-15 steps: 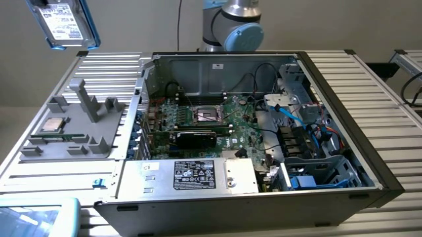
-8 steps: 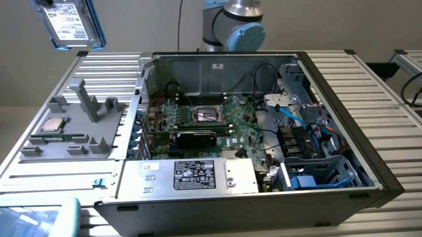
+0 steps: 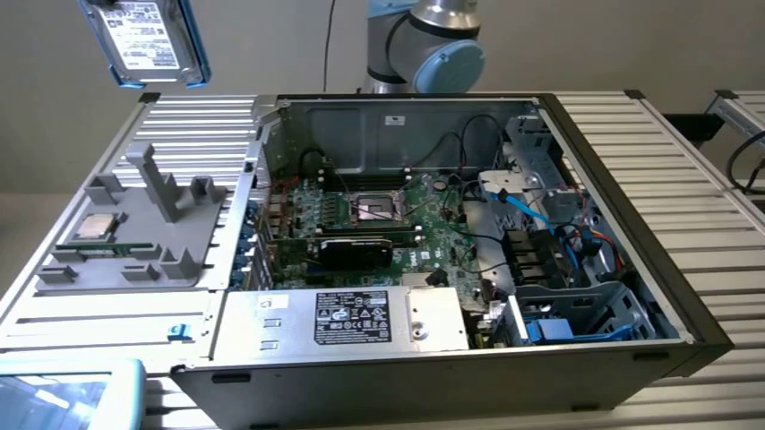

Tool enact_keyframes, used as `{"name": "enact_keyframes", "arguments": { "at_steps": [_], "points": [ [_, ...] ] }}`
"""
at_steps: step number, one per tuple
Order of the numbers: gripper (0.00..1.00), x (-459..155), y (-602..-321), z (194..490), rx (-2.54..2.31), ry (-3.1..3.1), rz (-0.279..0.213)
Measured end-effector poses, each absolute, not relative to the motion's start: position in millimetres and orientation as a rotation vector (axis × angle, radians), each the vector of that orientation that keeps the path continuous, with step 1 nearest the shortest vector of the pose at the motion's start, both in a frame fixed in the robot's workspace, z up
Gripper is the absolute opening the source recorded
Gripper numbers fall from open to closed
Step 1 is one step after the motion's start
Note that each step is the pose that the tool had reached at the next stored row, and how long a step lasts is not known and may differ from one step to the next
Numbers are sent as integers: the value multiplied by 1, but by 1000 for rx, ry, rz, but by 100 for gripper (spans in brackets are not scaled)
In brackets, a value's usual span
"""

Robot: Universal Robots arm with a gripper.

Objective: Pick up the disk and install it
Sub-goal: 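Pick up the disk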

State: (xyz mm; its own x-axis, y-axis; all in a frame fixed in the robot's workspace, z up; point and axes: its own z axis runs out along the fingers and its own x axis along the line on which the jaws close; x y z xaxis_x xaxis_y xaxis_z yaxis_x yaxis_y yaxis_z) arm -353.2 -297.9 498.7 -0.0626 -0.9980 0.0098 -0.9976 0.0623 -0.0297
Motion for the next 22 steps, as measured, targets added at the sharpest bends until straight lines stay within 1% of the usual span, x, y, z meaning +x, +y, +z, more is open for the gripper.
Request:
{"name": "enact_keyframes", "arguments": {
  "at_steps": [14,22],
  "points": [
    [37,-303,-309,509,-2142,2280,-44],
    [37,-276,-326,511,-2142,2280,-44]
  ]
}}
